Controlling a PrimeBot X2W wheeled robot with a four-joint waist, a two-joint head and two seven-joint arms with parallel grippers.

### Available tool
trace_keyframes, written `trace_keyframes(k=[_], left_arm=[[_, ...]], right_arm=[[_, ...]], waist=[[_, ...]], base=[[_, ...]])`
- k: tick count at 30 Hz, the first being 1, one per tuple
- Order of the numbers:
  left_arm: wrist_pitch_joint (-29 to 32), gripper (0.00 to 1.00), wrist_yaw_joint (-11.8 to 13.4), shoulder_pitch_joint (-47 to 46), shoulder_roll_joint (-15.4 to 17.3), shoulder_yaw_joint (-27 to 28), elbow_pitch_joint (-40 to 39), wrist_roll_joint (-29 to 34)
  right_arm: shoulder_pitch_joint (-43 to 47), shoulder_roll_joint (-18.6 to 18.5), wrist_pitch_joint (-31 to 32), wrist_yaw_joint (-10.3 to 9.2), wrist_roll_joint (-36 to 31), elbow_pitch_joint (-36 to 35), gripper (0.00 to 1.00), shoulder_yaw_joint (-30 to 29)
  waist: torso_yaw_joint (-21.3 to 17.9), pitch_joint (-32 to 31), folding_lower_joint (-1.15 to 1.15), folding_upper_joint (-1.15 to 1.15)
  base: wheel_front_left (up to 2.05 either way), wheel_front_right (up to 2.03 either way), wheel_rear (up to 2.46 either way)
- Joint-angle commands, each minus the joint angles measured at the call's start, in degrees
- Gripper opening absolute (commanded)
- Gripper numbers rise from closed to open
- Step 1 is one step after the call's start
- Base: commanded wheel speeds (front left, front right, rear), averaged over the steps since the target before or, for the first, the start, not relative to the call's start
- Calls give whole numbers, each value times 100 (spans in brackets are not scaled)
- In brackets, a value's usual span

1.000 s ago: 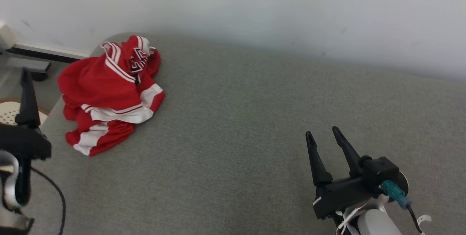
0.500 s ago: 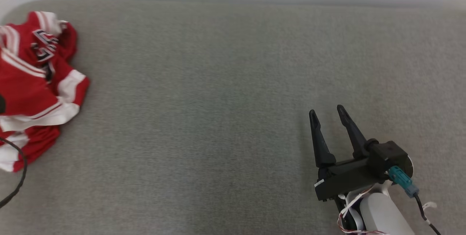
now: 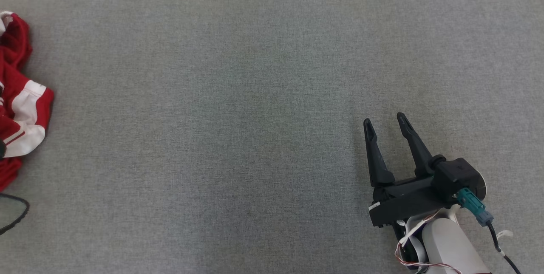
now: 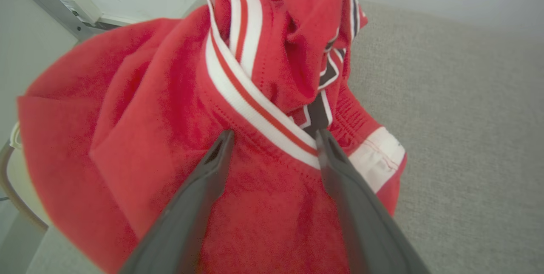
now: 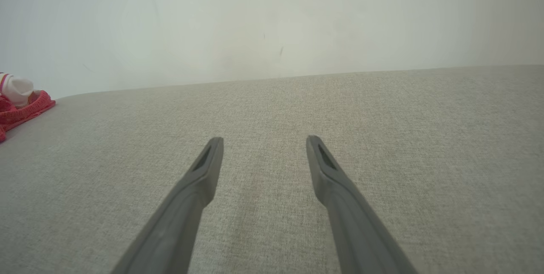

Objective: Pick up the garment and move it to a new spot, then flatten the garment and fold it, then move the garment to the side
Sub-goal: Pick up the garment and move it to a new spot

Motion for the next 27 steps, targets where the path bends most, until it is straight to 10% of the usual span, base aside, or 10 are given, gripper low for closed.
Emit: trace_keyframes(k=[1, 10, 11, 12, 13, 27], left_arm=[[239, 100, -37, -90, -84, -25, 222, -172], [619, 100, -25, -33, -21, -292, 799, -134], [539, 89, -25, -35, -17, -313, 826, -128], [455, 25, -26, -47, -13, -310, 848, -149], [386, 0, -26, -56, 6, -337, 868, -138], [-1300, 0, -28, -610, 210, -703, 316, -101]], right_arm=[[-33, -3, -26, 19, -73, -13, 100, -12], [-87, -3, -23, 19, -14, 31, 100, 51], [-82, -2, -24, 19, -6, 38, 100, 57], [-76, -2, -24, 19, -4, 44, 100, 58], [-69, -3, -24, 19, -3, 55, 100, 52], [137, -3, -18, 19, 52, 196, 100, -53]], waist=[[-41, 57, -1, -1], [-136, 76, -1, -1], [-141, 63, -1, -1], [-141, 49, -1, -1], [-138, 33, -1, -1], [228, -547, -1, -1]], base=[[0, 0, 0], [0, 0, 0], [0, 0, 0], [0, 0, 0], [0, 0, 0], [0, 0, 0]])
